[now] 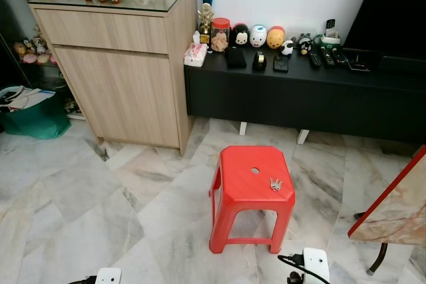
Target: Hang keys on a hook
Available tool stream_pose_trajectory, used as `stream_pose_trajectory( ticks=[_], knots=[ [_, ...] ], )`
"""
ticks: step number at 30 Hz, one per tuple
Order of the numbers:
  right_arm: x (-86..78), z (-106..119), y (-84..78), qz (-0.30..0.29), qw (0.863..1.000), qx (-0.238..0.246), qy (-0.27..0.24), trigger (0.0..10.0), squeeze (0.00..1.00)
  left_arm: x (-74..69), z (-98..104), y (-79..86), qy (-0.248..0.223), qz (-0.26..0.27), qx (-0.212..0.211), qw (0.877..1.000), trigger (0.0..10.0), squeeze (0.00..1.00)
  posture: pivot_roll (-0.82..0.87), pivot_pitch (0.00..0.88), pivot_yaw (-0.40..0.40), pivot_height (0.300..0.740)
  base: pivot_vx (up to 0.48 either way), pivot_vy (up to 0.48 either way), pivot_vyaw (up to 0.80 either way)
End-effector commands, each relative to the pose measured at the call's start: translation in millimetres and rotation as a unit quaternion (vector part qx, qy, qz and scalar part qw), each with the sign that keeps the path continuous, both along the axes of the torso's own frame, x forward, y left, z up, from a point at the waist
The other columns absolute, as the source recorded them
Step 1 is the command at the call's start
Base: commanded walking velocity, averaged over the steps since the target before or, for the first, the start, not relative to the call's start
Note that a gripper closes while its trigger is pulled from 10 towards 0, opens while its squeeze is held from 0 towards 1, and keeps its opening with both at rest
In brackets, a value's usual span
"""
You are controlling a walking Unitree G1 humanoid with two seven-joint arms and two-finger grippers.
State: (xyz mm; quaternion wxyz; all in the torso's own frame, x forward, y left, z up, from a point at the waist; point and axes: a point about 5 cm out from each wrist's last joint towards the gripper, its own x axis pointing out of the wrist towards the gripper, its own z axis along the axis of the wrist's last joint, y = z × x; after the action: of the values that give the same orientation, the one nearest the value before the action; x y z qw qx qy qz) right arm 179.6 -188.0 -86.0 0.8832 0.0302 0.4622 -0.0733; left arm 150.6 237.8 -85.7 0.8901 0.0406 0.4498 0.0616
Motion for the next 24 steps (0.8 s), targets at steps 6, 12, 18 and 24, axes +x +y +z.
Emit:
stream_pose_trajectory(
  ticks=[6,12,18,24],
  knots=[
    [-6.8,-1,-12.7,-0.016,1.0,-0.009,0.005,10.0,0.0,-7.5,-4,-6.0,0.009,-0.003,-0.009,1.0,10.0,0.0,0.1,0.0,-0.048,0.74,0.0,0.0,0.0],
    [-5.0,2,-23.6,-0.009,1.0,-0.023,0.002,10.0,0.0,-9.0,-7,-13.9,0.009,0.008,-0.02,1.0,10.0,0.0,0.1,0.0,-0.083,0.74,0.0,0.0,0.09],
    [2.9,6,-27.1,-0.028,0.999,-0.02,-0.014,10.0,0.0,-9.5,-8,-18.3,0.012,0.018,-0.025,0.999,10.0,0.0,0.13,0.0,-0.107,0.74,0.0,0.0,0.51],
    [7.4,8,-26.8,-0.026,0.999,-0.018,-0.019,10.0,0.0,-6.7,-7,-17.4,0.01,0.02,-0.022,1.0,10.0,0.0,0.12,0.0,-0.109,0.74,0.0,0.0,0.0]
  ],
)
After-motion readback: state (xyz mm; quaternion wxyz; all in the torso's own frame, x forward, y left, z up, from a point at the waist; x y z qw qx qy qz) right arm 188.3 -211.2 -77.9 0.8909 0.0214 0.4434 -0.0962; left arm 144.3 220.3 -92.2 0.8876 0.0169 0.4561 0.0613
